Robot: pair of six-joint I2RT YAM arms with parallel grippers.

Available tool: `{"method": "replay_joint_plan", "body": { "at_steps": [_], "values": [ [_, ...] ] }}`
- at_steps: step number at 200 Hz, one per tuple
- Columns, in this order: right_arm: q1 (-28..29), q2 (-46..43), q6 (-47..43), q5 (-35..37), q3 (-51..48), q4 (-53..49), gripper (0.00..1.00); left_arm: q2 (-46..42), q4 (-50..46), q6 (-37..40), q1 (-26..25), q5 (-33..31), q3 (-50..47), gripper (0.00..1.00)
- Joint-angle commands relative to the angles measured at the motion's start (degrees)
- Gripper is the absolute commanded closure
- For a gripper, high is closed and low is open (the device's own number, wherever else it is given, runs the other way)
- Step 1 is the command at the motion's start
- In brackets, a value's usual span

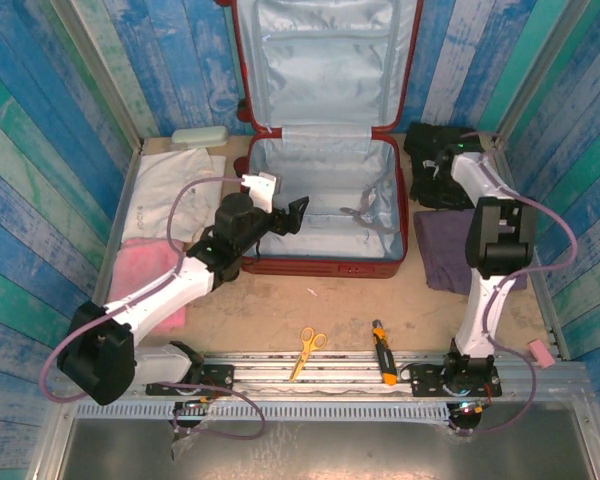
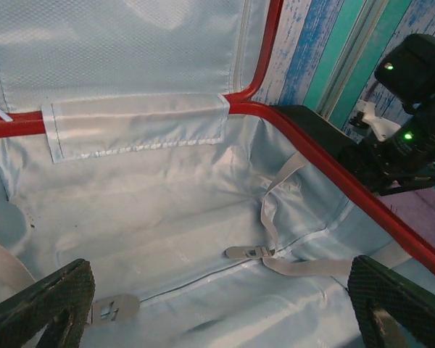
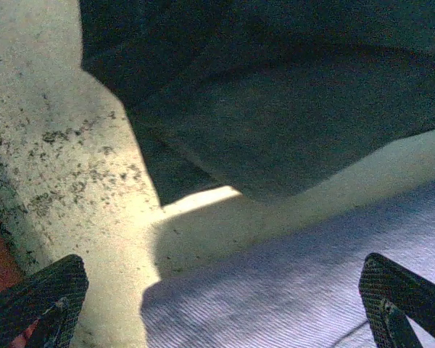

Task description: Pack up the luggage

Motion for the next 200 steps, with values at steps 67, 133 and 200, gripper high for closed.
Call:
{"method": "replay_joint_plan", "body": {
  "at_steps": [67,133,200],
  "values": [
    [5.1,1.4,2.3,13.0,-4.4,-3.4,0.28,-4.5,1.7,1.8,-0.2,1.7,-2.4,0.07],
    [5.1,-5.6,1.2,13.6,-16.8,-1.4,0.53,-2.2,2.2,1.8,-0.2,3.2,-2.1,0.06],
    [5.1,-19.7,-0.7,4.2,-27.9,-1.1,0.24,-1.7,2.2,1.9,-0.2,3.5,-1.9,0.06]
  ]
}}
